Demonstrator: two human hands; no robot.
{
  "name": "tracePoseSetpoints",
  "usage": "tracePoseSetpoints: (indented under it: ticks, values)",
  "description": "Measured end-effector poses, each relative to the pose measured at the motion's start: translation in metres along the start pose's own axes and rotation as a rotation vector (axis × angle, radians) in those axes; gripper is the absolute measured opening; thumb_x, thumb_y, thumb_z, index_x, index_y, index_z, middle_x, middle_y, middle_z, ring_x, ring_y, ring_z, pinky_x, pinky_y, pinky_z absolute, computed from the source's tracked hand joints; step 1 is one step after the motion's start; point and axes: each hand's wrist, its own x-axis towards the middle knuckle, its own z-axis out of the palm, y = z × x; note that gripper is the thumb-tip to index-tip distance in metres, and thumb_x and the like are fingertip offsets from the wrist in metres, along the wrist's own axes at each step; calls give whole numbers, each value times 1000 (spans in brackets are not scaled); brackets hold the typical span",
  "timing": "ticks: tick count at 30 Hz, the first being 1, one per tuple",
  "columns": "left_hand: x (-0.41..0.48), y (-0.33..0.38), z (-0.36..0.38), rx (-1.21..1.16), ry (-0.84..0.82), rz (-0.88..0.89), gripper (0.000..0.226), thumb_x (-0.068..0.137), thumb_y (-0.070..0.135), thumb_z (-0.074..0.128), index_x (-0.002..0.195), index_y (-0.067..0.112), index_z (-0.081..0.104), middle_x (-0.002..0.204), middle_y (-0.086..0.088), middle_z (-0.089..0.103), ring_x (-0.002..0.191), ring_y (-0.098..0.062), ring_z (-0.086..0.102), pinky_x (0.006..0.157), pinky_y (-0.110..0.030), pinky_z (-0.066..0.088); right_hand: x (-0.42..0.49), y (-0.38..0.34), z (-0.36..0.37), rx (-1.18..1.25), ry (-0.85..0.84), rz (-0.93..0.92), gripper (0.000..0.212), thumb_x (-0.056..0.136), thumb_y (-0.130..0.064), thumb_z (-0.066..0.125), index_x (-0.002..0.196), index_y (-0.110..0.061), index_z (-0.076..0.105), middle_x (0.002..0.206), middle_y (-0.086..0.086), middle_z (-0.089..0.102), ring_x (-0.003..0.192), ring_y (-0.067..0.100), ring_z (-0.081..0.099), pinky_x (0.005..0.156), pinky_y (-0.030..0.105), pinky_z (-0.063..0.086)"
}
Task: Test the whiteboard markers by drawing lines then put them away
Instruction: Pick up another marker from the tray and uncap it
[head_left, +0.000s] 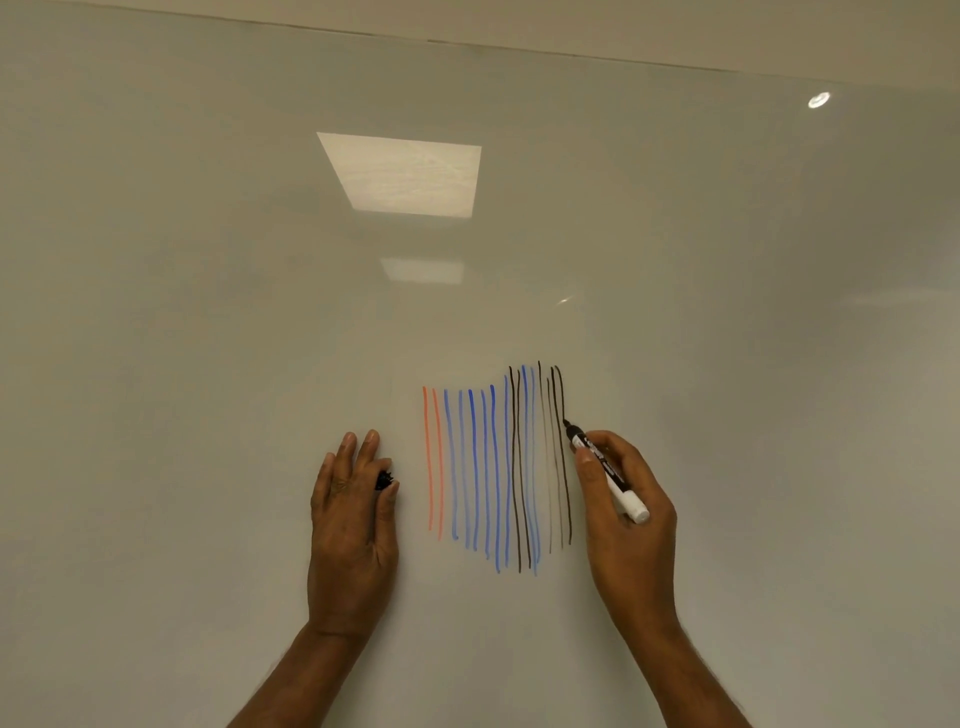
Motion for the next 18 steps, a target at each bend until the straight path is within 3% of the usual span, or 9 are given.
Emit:
tracePoseSetpoints:
  ticks: [7, 12, 18]
  values:
    - [0, 0, 0, 3, 8, 14, 38, 104, 18, 46, 134, -1, 58, 149, -12, 52, 150, -24, 37, 126, -43, 25, -47, 24, -19, -7, 15, 91, 29, 88, -28, 63, 117, -29, 66, 110, -9, 71, 104, 3, 66, 84, 10, 51]
    - [0, -1, 1, 9, 4, 10, 38, 105, 19, 45, 134, -2, 58, 150, -12, 51, 151, -23, 35, 126, -40, 23, -70, 53, -33, -62, 27, 171, 44, 82, -25, 66, 123, -8, 66, 116, 6, 71, 106, 11, 67, 96, 29, 53]
    - [0, -1, 0, 3, 6, 15, 38, 105, 18, 45, 133, -4, 58, 149, -13, 52, 150, -25, 37, 126, -42, 24, -84, 53, -39, -60, 46, 206, 39, 78, -28, 68, 114, -12, 71, 106, 1, 73, 98, 6, 68, 83, 9, 51]
